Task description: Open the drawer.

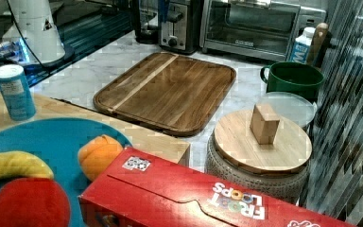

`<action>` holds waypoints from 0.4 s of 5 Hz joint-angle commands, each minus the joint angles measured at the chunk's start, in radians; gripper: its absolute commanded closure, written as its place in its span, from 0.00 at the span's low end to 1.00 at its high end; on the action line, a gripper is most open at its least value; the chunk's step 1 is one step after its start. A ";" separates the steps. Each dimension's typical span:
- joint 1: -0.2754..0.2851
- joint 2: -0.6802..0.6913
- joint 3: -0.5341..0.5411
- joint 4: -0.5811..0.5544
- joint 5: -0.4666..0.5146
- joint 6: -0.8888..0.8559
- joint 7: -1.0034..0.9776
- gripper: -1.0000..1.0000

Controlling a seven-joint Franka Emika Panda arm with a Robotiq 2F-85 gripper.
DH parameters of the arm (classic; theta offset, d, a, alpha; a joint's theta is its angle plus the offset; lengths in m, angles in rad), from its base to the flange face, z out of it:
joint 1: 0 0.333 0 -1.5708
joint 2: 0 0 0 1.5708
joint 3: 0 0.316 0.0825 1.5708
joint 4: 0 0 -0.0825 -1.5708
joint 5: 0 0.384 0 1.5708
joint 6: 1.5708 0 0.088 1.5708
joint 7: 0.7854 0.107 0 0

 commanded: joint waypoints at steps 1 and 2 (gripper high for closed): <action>-0.053 -0.014 -0.061 0.005 -0.092 0.056 -0.285 0.00; -0.081 -0.012 -0.061 -0.031 -0.106 0.125 -0.340 0.00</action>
